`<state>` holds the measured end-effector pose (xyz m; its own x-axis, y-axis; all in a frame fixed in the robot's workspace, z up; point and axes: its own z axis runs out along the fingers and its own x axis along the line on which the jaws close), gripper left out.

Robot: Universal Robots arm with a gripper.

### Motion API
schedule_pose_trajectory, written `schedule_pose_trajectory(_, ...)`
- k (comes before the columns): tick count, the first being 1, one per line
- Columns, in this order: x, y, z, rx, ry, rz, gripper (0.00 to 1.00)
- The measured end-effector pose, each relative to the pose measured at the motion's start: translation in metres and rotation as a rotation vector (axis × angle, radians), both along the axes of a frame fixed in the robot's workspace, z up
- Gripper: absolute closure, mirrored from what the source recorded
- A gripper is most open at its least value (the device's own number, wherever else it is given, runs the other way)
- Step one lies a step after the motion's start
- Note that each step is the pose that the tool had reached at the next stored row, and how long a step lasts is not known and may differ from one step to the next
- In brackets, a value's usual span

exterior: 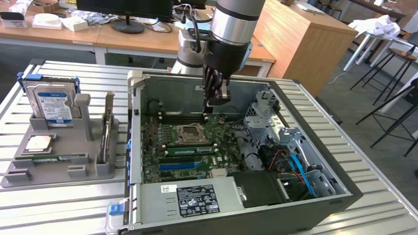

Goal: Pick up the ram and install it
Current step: 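Press down the ram until it locks into place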

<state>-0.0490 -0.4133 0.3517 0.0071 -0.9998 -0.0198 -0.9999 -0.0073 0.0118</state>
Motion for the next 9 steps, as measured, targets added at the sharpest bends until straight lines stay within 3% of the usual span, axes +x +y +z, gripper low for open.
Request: schedule_pose_trajectory(9, 0.0, 0.0, 0.0, 0.0001, 0.0, 0.0, 0.9)
